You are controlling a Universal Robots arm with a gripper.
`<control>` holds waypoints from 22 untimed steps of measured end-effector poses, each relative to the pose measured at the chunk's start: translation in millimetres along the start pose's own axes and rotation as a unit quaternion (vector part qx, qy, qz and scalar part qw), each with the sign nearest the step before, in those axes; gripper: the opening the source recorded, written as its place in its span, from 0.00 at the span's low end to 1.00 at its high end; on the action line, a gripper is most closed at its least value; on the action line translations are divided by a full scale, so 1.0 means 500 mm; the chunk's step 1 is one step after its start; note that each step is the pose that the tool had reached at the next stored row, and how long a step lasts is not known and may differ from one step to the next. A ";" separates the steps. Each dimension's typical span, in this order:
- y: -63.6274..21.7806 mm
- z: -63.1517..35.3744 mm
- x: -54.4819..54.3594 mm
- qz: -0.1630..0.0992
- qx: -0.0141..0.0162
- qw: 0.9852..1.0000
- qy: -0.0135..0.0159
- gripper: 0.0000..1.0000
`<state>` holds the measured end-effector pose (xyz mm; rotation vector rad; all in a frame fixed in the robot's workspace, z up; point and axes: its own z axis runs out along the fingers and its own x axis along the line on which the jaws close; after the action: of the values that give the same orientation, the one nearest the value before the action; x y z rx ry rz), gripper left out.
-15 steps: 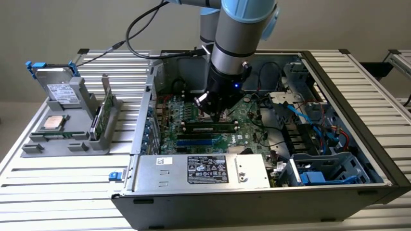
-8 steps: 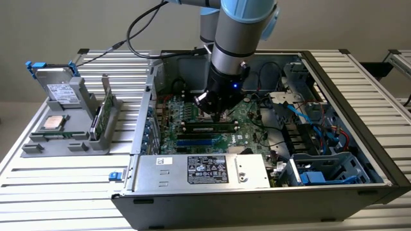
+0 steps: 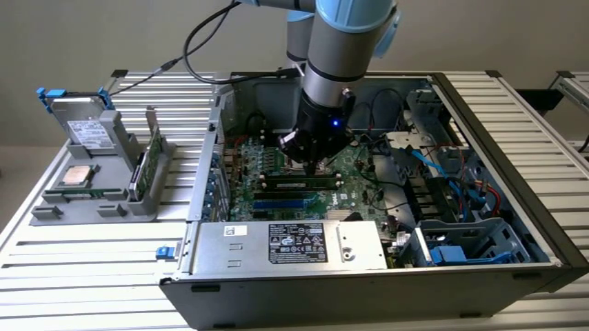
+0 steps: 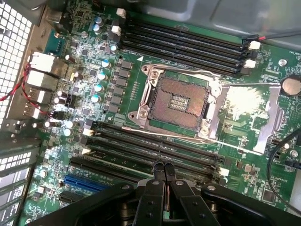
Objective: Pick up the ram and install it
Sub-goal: 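Press down the ram until it locks into place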
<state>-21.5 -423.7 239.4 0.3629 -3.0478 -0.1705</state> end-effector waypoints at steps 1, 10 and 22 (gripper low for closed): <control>0.000 0.000 0.000 0.005 0.000 1.000 0.000 0.10; 0.000 0.000 0.000 0.032 0.004 0.999 0.000 0.10; 0.000 0.000 0.001 0.061 0.007 0.998 0.000 0.10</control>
<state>-22.1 -423.7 239.4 0.1764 -3.0616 -0.1411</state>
